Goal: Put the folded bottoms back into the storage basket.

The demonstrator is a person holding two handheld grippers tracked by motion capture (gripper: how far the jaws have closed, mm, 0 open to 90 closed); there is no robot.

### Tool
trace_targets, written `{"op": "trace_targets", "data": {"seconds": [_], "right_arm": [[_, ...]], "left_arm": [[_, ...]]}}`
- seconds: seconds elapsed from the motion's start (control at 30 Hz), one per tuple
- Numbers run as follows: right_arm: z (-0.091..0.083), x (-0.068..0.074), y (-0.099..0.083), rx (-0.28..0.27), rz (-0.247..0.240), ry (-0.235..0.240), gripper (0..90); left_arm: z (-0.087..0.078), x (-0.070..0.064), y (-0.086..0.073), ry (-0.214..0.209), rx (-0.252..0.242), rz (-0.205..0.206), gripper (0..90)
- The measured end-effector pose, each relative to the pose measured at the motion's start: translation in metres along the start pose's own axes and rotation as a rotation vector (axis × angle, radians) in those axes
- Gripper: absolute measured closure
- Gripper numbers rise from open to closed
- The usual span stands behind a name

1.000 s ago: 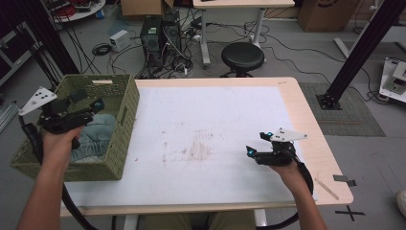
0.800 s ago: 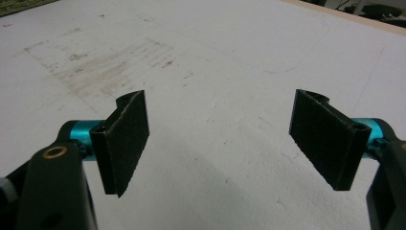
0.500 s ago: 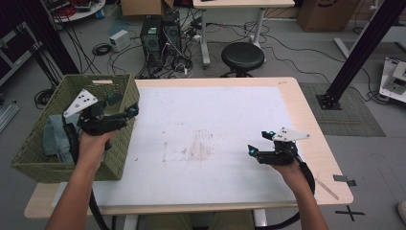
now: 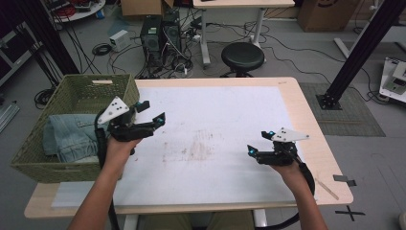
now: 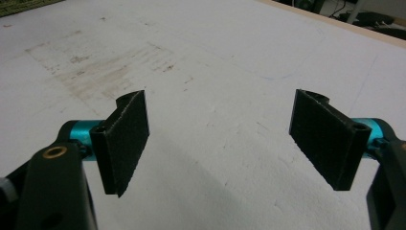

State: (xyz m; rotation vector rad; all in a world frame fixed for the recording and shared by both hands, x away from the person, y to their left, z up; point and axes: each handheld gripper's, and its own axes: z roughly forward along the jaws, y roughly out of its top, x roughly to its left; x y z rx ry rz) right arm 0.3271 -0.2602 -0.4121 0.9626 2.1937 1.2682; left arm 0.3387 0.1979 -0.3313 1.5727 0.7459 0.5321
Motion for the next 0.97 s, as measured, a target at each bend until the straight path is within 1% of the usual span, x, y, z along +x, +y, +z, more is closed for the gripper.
{"op": "trace_targets", "data": {"seconds": [0.07,0.2,0.33,0.43,0.57,0.6,0.67,0.73,0.97], "right_arm": [[0.000,0.001,0.000,0.001,-0.002,-0.001,22.1],[0.000,0.001,0.001,-0.003,-0.003,-0.002,22.1],[-0.001,0.001,0.001,-0.004,-0.005,-0.003,22.1],[-0.001,0.001,0.001,-0.003,-0.005,-0.004,22.1],[0.000,0.000,0.001,-0.004,-0.008,-0.005,22.1],[-0.001,0.000,0.001,-0.003,-0.007,-0.005,22.1],[-0.001,0.000,0.001,-0.004,-0.007,-0.003,22.1],[-0.001,0.000,0.001,-0.005,-0.004,-0.002,22.1],[-0.002,0.000,0.001,-0.009,-0.003,-0.003,22.1]], "left_arm": [[0.006,-0.007,-0.003,-0.010,0.006,0.018,22.1],[0.019,-0.019,-0.011,-0.027,0.018,0.035,22.4],[0.030,-0.028,-0.019,-0.043,0.020,0.040,22.4],[0.039,-0.036,-0.028,-0.053,0.040,0.049,22.4],[0.047,-0.043,-0.040,-0.067,0.057,0.042,22.4],[0.049,-0.045,-0.043,-0.068,0.064,0.046,22.4],[0.052,-0.047,-0.047,-0.078,0.071,0.034,22.4],[0.054,-0.048,-0.050,-0.078,0.075,0.034,22.4],[0.056,-0.045,-0.051,-0.070,0.077,0.026,22.4]]}}
